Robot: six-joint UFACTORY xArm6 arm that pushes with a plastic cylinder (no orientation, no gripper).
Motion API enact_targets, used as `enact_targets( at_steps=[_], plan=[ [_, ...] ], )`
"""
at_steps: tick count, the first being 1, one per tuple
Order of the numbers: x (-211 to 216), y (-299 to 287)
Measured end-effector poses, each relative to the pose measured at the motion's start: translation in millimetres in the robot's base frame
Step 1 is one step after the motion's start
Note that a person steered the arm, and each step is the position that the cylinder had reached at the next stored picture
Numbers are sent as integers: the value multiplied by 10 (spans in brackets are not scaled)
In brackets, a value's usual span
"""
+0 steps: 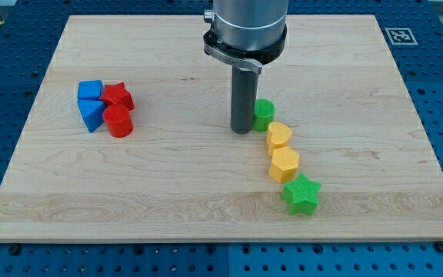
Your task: Move the green circle above the yellow heart
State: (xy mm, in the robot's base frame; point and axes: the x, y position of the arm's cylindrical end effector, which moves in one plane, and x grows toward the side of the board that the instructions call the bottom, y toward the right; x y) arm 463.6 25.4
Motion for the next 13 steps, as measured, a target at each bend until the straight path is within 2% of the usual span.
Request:
enact_targets(
  at_steps=[4,6,7,13],
  plan=[
    [-198,-23],
    [-570,43],
    [-451,80],
    [-369,125]
  ],
)
